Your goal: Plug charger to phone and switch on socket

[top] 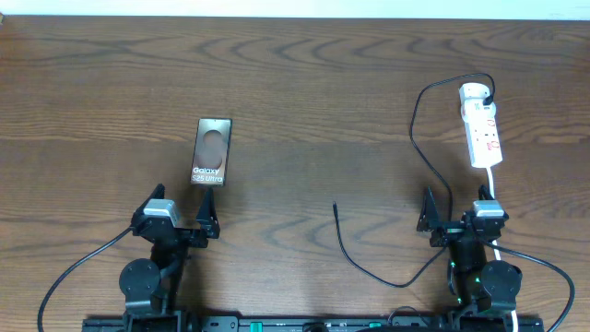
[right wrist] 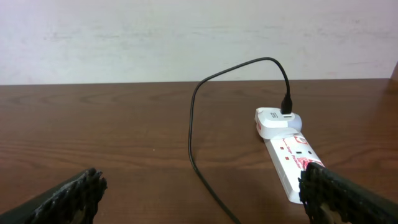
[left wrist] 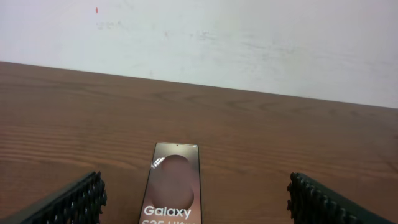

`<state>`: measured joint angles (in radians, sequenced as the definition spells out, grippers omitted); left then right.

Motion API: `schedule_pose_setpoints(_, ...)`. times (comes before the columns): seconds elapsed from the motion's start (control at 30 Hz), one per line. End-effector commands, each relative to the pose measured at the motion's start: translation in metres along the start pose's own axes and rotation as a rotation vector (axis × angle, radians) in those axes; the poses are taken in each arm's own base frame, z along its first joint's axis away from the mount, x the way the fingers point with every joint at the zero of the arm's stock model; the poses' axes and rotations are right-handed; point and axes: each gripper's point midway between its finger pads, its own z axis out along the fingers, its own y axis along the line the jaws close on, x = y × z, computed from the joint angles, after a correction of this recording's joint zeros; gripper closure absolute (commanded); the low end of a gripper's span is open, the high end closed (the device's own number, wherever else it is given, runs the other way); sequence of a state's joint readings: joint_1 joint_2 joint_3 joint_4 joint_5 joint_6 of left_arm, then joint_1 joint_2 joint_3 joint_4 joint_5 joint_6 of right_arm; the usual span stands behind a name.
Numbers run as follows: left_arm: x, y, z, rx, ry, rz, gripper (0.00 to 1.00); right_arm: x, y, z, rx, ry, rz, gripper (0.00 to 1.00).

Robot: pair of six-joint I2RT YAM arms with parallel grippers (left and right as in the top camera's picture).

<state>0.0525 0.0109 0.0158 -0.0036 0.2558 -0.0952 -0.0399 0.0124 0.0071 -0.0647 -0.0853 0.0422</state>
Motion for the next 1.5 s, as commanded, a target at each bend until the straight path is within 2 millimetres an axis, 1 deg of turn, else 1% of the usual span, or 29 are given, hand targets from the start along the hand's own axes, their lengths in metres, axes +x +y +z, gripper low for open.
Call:
schedule_pose_setpoints(0.0,0.014,0.002,0.000,-0.003,0.045,0.006,0.07,0.001,0.001,0.000,-0.001,0.004,0.002,0.01)
schedule_pose_setpoints(0.23,0.013,0.002,0.000,-0.003,0.042,0.007,0.07,0.001,0.001,0.000,-0.001,0.004,0.002,0.01)
schedule_pose_setpoints(0.33,0.002,0.000,-0.001,0.002,0.016,0.013,0.07,0.001,0.001,0.000,-0.001,0.004,0.002,0.01)
schedule_pose_setpoints(0.4,-0.014,-0.003,-0.004,0.006,-0.024,0.021,0.07,0.001,0.001,0.000,-0.001,0.004,0.002,0.01)
schedule_pose_setpoints(0.57,-0.069,-0.008,-0.016,-0.016,-0.132,0.040,0.07,0.001,0.001,0.000,-0.001,0.004,0.002,0.01)
schedule_pose_setpoints(0.6,-0.080,-0.010,-0.018,-0.014,-0.144,0.042,0.07,0.001,0.001,0.000,-0.001,0.004,0.002,0.01)
schedule_pose_setpoints(0.63,-0.096,-0.013,-0.020,-0.013,-0.155,0.044,0.07,0.001,0.001,0.000,-0.001,0.004,0.002,0.01)
schedule_pose_setpoints(0.73,-0.126,-0.018,-0.018,-0.015,-0.138,0.041,0.07,0.001,0.001,0.000,-0.001,0.004,0.002,0.01)
schedule_pose_setpoints(0.77,-0.138,-0.019,-0.014,-0.019,-0.109,0.036,0.07,0.001,0.001,0.000,-0.001,0.004,0.002,0.01)
schedule_pose_setpoints(0.9,-0.168,-0.020,0.010,-0.038,0.036,0.008,0.07,0.001,0.001,0.000,-0.001,0.004,0.002,0.01)
schedule_pose_setpoints(1.0,-0.185,-0.018,0.031,-0.058,0.168,-0.017,0.07,0.001,0.001,0.000,-0.001,0.004,0.002,0.01)
schedule_pose_setpoints(1.07,-0.192,-0.016,0.045,-0.073,0.266,-0.027,0.07,0.001,0.001,0.000,-0.001,0.004,0.002,0.01)
schedule_pose_setpoints(1.13,-0.195,-0.014,0.058,-0.084,0.369,-0.024,0.07,0.001,0.001,0.000,-0.001,0.004,0.002,0.01)
schedule_pose_setpoints(1.23,-0.188,-0.009,0.075,-0.105,0.539,-0.047,0.07,0.001,0.001,0.000,-0.001,0.004,0.002,0.01)
schedule_pose_setpoints(1.33,-0.169,-0.003,0.088,-0.124,0.726,-0.064,0.07,0.001,0.001,0.000,-0.001,0.004,0.002,0.01)
schedule_pose_setpoints(1.4,-0.152,0.001,0.094,-0.129,0.846,-0.068,0.07,0.001,0.001,0.000,-0.001,0.004,0.002,0.01)
schedule_pose_setpoints(1.47,-0.131,0.006,0.099,-0.140,0.963,-0.089,0.07,0.001,0.001,0.000,-0.001,0.004,0.002,0.01)
